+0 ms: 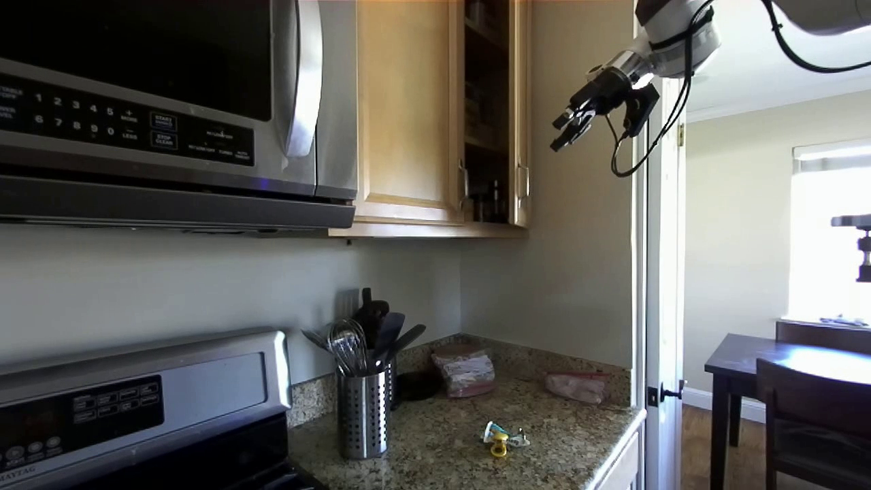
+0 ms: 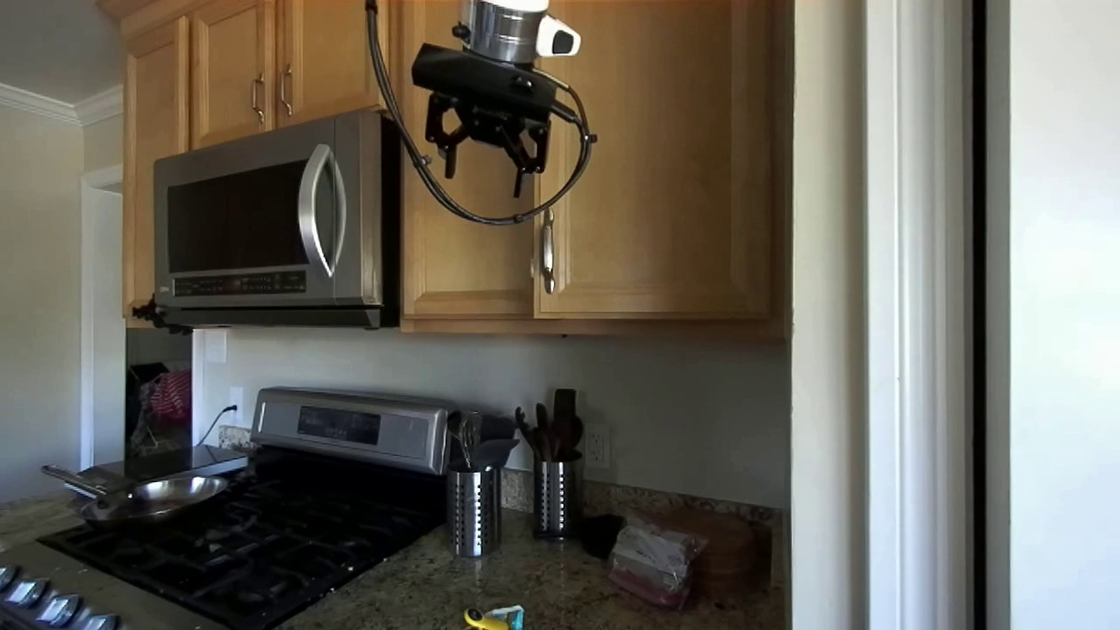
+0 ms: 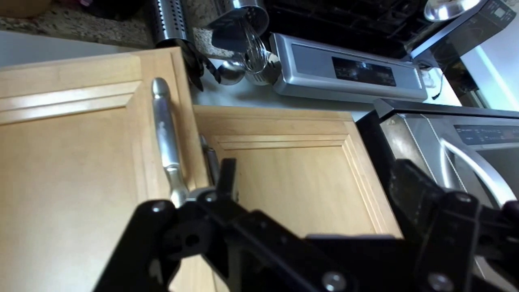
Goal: Open the cupboard, take an object from it and place it on the counter then close the cupboard
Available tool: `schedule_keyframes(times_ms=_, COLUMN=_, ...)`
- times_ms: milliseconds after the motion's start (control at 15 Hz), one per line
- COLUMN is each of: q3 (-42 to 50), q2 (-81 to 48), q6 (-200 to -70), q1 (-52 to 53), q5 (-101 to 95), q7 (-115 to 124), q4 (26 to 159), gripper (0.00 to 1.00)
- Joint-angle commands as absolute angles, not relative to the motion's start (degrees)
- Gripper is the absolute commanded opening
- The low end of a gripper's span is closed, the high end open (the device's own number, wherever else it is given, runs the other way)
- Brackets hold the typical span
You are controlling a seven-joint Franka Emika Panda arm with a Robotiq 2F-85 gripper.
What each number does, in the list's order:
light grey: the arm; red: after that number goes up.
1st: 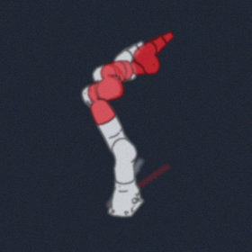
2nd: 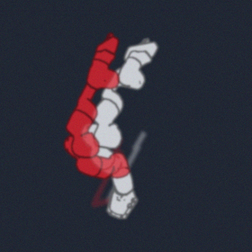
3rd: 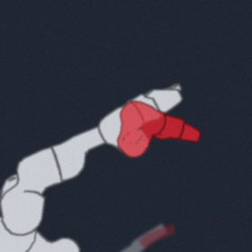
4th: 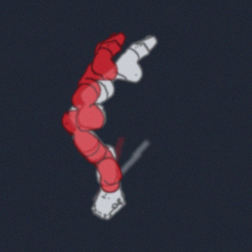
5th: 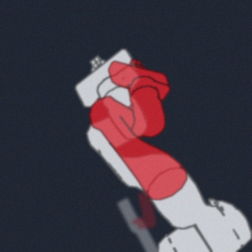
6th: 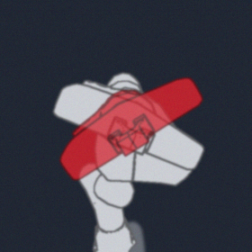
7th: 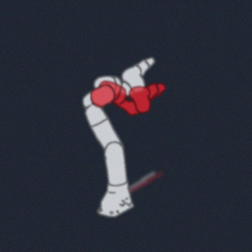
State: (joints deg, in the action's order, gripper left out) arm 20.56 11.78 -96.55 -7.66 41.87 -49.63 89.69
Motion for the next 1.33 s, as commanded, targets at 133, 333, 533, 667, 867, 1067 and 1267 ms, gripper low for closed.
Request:
schedule_keyframes(times_ms=133, q3=19.8, q2=10.9, q6=-105.7, q1=-10.1, q5=44.0, q7=-48.9, q4=91.6, gripper=0.53)
schedule_keyframes(times_ms=333, q3=18.5, q2=9.4, q6=-113.2, q1=-9.4, q5=46.3, q7=-49.1, q4=92.0, gripper=0.32)
schedule_keyframes(times_ms=533, q3=16.4, q2=5.4, q6=-119.3, q1=-8.5, q5=48.7, q7=-49.9, q4=90.6, gripper=0.13)
schedule_keyframes(times_ms=667, q3=14.8, q2=2.9, q6=-122.9, q1=-8.2, q5=50.4, q7=-51.0, q4=89.7, gripper=0.07)
schedule_keyframes(times_ms=867, q3=13.0, q2=-0.1, q6=-126.1, q1=-8.3, q5=52.9, q7=-52.7, q4=87.8, gripper=0.03)
schedule_keyframes(times_ms=1067, q3=11.3, q2=-2.6, q6=-128.1, q1=-8.5, q5=55.7, q7=-54.4, q4=85.8, gripper=0.07)
schedule_keyframes(times_ms=1267, q3=10.4, q2=-3.8, q6=-128.2, q1=-9.0, q5=57.8, q7=-55.8, q4=84.4, gripper=0.07)
